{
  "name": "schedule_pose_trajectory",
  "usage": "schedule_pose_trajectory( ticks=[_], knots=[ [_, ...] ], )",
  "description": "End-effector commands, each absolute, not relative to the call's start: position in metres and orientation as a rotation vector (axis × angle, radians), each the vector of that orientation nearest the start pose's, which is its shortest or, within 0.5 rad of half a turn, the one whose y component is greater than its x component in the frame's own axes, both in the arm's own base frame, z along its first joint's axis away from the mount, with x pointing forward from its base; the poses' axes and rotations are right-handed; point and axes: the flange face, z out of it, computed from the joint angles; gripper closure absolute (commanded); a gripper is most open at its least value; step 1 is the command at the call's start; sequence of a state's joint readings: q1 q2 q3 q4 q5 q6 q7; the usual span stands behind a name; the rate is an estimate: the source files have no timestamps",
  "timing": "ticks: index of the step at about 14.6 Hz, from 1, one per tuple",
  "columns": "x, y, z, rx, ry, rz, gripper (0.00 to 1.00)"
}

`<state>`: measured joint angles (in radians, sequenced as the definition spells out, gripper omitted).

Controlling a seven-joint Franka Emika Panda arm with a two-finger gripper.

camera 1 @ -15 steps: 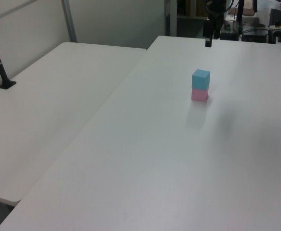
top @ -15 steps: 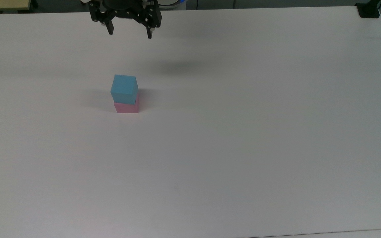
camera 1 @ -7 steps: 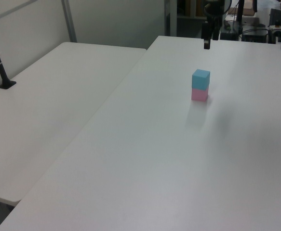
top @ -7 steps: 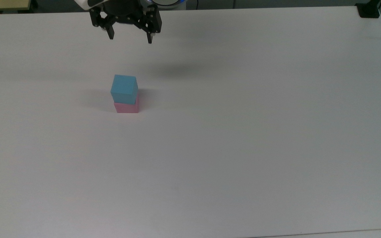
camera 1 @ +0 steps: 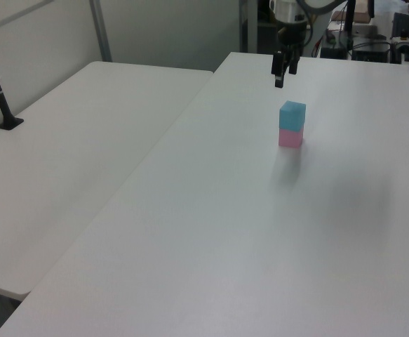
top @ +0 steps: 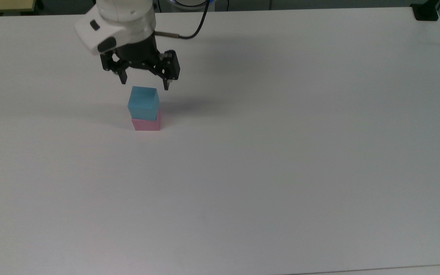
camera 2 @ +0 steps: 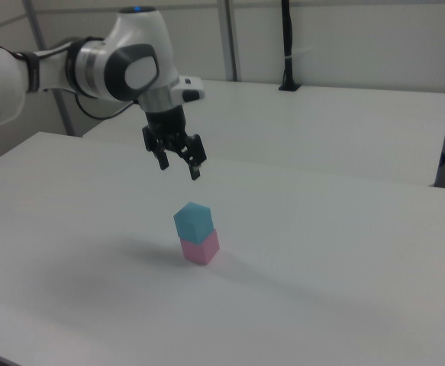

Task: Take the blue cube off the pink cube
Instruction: 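Lower the open gripper around the light-blue cube on the pink cube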

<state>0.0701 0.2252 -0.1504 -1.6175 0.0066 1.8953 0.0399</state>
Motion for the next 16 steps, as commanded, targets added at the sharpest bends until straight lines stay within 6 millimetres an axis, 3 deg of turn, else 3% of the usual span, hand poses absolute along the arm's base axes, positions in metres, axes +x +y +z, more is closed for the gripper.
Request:
schedule_pose_trajectory(
  ticks=[1,6,13,16],
  knots=[
    [0.642,-0.046,0.461,-3.231,0.176,-0.008,0.00],
    [0.643,-0.049,0.420,-3.286,0.131,0.110,0.00],
    [0.642,-0.049,0.396,-3.303,0.121,0.153,0.00],
    [0.644,-0.048,0.394,-3.304,0.118,0.138,0.11]
  ],
)
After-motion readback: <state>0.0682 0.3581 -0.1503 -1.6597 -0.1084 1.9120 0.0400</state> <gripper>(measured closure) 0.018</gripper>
